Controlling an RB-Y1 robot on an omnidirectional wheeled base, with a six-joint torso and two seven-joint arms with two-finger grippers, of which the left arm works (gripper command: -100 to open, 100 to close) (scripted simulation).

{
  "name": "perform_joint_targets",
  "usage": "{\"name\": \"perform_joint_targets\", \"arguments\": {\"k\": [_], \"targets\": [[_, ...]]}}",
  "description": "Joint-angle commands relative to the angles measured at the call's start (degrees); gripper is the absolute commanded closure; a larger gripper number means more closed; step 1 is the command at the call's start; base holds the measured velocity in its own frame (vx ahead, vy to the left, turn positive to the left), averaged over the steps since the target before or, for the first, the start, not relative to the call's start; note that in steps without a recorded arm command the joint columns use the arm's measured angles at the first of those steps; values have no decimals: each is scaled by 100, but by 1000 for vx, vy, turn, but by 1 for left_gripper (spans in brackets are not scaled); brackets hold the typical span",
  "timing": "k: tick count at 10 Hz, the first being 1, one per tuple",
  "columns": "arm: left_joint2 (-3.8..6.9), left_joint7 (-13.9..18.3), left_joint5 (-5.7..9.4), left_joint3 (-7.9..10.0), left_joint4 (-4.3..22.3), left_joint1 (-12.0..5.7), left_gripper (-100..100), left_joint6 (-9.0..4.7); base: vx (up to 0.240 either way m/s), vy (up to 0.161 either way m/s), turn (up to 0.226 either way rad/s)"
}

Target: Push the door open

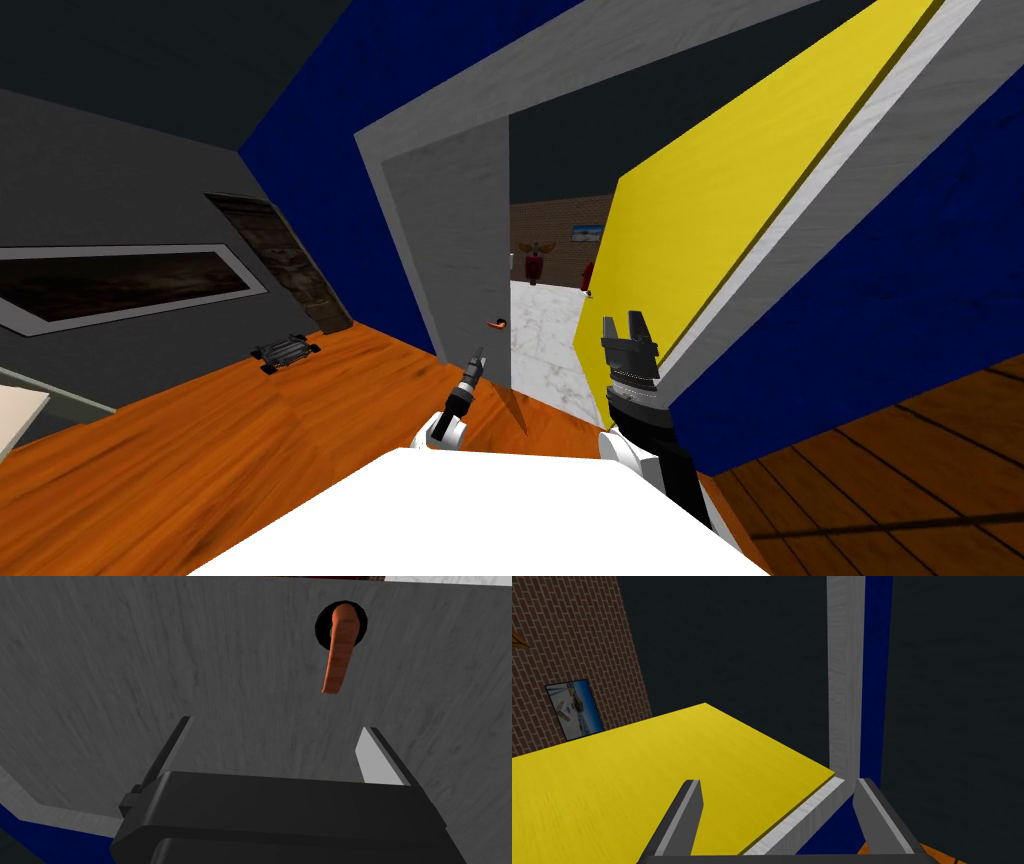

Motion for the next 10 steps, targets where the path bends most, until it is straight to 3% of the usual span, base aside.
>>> {"name": "perform_joint_targets", "arguments": {"k": [1,10], "targets": [[-24,33,-29,-27,250,-94,-100,-59,93,52,-10],[-59,229,-137,-139,1301,-511,-100,-305,93,40,-5]]}}
